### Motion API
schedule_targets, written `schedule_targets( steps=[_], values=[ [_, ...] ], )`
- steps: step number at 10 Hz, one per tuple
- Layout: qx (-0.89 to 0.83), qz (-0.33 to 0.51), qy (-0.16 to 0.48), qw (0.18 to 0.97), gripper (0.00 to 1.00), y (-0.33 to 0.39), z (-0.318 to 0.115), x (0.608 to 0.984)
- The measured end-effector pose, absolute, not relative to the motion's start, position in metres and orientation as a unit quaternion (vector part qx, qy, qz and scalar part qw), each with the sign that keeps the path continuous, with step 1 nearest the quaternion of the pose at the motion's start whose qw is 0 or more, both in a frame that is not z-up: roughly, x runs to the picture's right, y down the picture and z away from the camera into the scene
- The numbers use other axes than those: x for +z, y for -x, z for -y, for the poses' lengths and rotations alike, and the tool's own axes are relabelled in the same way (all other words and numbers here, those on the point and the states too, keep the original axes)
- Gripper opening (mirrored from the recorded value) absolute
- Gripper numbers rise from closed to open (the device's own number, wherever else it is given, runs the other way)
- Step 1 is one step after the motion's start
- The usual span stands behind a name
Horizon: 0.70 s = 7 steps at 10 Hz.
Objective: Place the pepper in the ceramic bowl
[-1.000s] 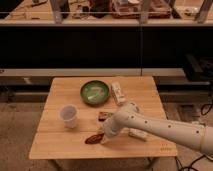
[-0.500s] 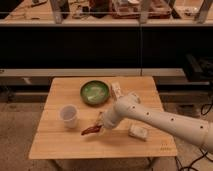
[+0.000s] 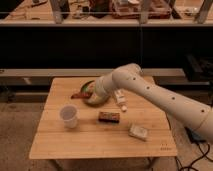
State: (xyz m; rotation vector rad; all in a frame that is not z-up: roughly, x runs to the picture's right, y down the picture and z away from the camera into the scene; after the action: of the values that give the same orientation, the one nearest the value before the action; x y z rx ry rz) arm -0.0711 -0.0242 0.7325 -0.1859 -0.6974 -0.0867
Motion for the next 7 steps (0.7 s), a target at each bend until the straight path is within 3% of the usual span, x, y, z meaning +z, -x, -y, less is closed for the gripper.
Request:
schedule_targets(
  steps=[2, 3, 7],
  values=[
    [-0.002, 0.293, 0.062, 0.954, 0.02, 0.041, 0.082, 0.772],
    [0.016, 0.274, 0.067, 0.959, 0.02, 0.025, 0.091, 0.795],
    [0.053, 0.241, 0.119, 0.962, 0.02, -0.008, 0.074, 0.869]
  ],
)
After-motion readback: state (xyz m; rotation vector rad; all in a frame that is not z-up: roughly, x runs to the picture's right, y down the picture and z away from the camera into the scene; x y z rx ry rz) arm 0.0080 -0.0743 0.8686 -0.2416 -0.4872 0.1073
